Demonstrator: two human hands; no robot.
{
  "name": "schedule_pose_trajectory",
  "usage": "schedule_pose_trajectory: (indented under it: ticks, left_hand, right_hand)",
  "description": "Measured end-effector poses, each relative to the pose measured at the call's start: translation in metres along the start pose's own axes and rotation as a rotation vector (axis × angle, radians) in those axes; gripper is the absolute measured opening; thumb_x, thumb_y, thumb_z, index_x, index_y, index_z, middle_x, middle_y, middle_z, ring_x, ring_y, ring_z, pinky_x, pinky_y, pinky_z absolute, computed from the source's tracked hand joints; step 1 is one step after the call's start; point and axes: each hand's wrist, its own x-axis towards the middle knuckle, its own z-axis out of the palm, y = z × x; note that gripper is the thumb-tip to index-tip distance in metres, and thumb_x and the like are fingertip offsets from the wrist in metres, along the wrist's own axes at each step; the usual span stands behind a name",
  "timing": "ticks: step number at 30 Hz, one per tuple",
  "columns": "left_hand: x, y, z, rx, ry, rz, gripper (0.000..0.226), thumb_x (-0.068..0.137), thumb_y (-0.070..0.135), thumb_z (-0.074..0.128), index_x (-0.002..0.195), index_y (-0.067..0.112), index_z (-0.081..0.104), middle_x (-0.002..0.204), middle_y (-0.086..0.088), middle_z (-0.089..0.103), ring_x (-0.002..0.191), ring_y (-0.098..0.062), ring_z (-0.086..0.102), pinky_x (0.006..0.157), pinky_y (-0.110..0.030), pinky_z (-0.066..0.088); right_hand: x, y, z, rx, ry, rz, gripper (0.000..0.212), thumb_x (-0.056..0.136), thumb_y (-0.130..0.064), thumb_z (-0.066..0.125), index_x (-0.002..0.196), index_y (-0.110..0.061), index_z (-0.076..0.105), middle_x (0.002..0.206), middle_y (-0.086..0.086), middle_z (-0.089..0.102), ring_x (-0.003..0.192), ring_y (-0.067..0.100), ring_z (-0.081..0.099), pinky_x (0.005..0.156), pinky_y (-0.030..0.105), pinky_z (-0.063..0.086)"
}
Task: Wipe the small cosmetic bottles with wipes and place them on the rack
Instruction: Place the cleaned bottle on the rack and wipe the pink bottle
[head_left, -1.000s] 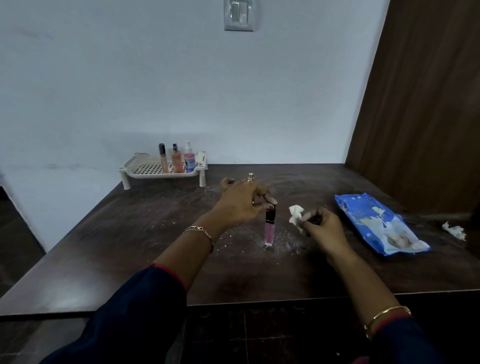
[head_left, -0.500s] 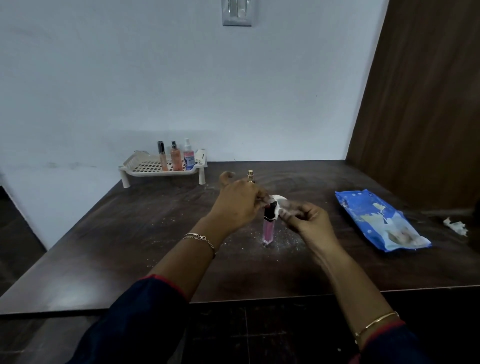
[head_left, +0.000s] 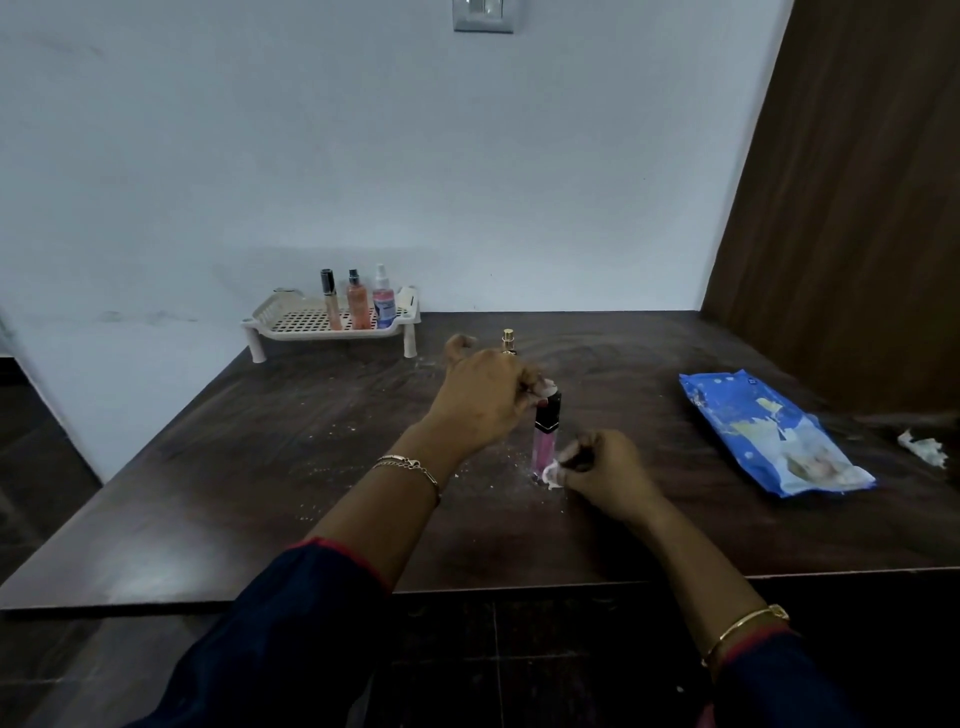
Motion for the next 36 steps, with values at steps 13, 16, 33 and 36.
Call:
schedule_pose_trajectory:
  ticks: [13, 16, 33, 36]
  left_hand:
    - [-0.001, 0.001, -0.004, -0.026, -0.011, 0.004, 0.015, 0.086, 0.028, 0.06, 0.096, 0.027, 0.071, 0.103, 0.016, 0.071, 0.104, -0.004, 0.059, 0.105, -0.035, 0.014]
    - [-0.001, 0.0, -0.003, -0.02, -0.017, 0.0, 0.015, 0.085, 0.028, 0.061, 0.098, 0.027, 0.071, 0.104, 0.017, 0.07, 0.104, -0.004, 0.06, 0.105, -0.034, 0.014]
    - [0.002, -0.003, 0.001, 0.002, 0.023, 0.017, 0.014, 0.085, 0.029, 0.062, 0.095, 0.029, 0.071, 0.098, 0.013, 0.072, 0.096, -0.007, 0.062, 0.102, -0.034, 0.016]
    - [0.001, -0.006, 0.001, -0.037, 0.032, 0.005, 0.014, 0.085, 0.026, 0.062, 0.096, 0.027, 0.071, 0.099, 0.016, 0.072, 0.099, -0.003, 0.061, 0.102, -0.032, 0.015]
  right_hand:
    - [0.012, -0.02, -0.025, 0.253, 0.004, -0.045, 0.017, 0.072, 0.004, 0.075, 0.074, -0.011, 0.066, 0.073, 0.001, 0.068, 0.059, -0.002, 0.063, 0.059, 0.014, 0.052]
    - [0.012, -0.004, -0.023, 0.01, -0.072, -0.022, 0.016, 0.072, -0.015, 0.08, 0.085, -0.017, 0.072, 0.077, -0.004, 0.071, 0.062, -0.002, 0.061, 0.061, 0.021, 0.05]
    - [-0.004, -0.052, -0.008, 0.495, 0.236, 0.019, 0.007, 0.075, -0.003, 0.074, 0.077, -0.005, 0.068, 0.067, -0.003, 0.067, 0.052, -0.006, 0.06, 0.051, 0.01, 0.046]
    - [-0.005, -0.037, -0.002, 0.3, 0.227, 0.048, 0.01, 0.073, -0.004, 0.077, 0.072, -0.001, 0.068, 0.062, -0.003, 0.065, 0.047, -0.008, 0.056, 0.05, 0.013, 0.044]
